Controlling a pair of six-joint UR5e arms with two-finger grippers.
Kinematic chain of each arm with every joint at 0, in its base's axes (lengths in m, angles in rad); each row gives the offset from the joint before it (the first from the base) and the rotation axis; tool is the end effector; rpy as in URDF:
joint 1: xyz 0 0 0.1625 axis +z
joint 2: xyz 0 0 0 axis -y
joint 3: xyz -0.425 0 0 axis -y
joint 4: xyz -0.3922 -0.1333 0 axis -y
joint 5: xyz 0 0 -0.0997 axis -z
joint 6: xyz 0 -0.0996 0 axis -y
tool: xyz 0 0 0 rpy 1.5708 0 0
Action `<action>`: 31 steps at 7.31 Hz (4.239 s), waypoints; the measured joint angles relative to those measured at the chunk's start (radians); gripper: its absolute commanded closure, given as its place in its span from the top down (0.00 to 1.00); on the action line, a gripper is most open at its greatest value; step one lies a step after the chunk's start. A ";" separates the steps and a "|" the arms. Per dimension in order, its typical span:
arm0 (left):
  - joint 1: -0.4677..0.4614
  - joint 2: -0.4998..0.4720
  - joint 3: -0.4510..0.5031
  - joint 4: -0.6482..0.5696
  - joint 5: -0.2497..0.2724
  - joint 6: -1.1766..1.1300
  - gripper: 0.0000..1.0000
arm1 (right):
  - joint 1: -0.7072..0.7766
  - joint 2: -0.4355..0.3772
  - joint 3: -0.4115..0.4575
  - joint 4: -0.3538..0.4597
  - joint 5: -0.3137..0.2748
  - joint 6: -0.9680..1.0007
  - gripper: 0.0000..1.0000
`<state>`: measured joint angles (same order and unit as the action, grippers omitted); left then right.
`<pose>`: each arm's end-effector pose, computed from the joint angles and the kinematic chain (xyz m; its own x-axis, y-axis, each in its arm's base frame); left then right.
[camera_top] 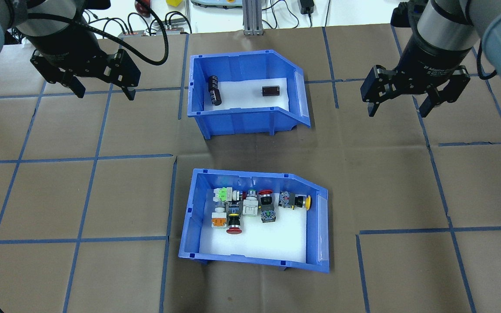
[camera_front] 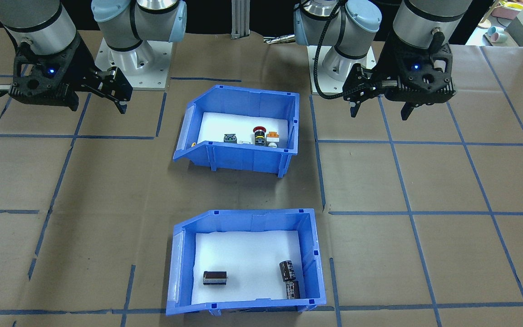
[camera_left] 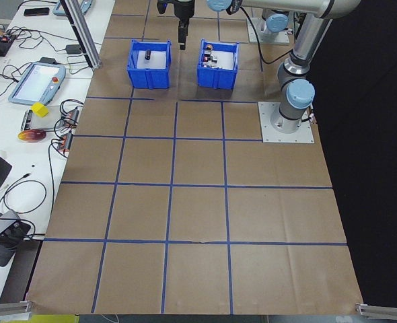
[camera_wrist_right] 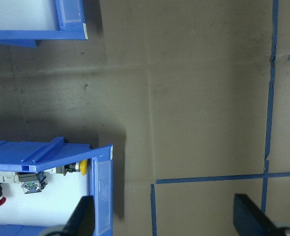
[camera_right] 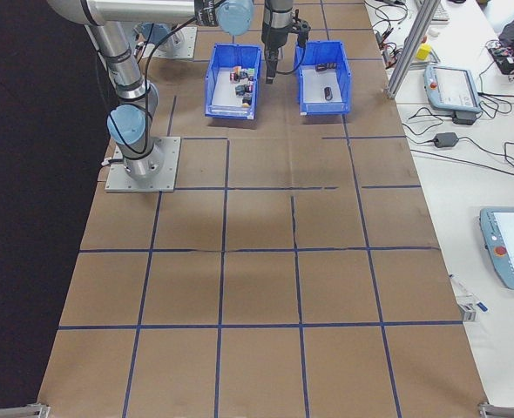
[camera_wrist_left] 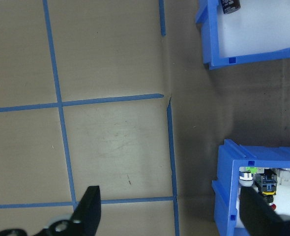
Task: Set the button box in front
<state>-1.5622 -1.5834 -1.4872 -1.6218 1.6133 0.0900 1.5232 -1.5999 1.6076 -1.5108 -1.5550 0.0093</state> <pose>-0.1248 -0.4993 0.5178 -0.9958 0.0805 -0.0441 0.0812 0.9966 -0.0161 0.1122 -0.4784 0.4782 -0.9982 0.0579 -0.0151 0.0568 0.9961 0.0678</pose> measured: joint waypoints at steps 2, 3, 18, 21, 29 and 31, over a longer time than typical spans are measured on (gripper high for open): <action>0.000 -0.001 0.003 -0.006 -0.001 0.002 0.99 | 0.000 0.000 0.000 0.000 0.001 0.000 1.00; 0.000 -0.002 0.003 -0.007 -0.001 0.001 0.99 | 0.000 0.000 0.000 0.000 0.001 0.000 1.00; -0.034 0.012 -0.034 -0.065 0.013 -0.577 1.00 | 0.058 0.263 -0.194 -0.076 0.003 -0.881 1.00; -0.073 0.167 -0.238 -0.049 -0.051 -1.046 0.99 | 0.187 0.397 -0.314 -0.104 -0.003 -1.186 1.00; -0.257 0.424 -0.765 0.264 -0.221 -1.853 0.98 | 0.498 0.661 -0.462 -0.236 -0.047 -1.236 1.00; -0.323 0.342 -0.779 0.374 -0.221 -1.893 0.98 | 0.495 0.697 -0.451 -0.275 -0.046 -1.241 0.91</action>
<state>-1.8857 -1.2410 -2.2663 -1.2483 1.3920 -1.8032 2.0184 -0.9032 1.1562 -1.7856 -1.6012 -1.2313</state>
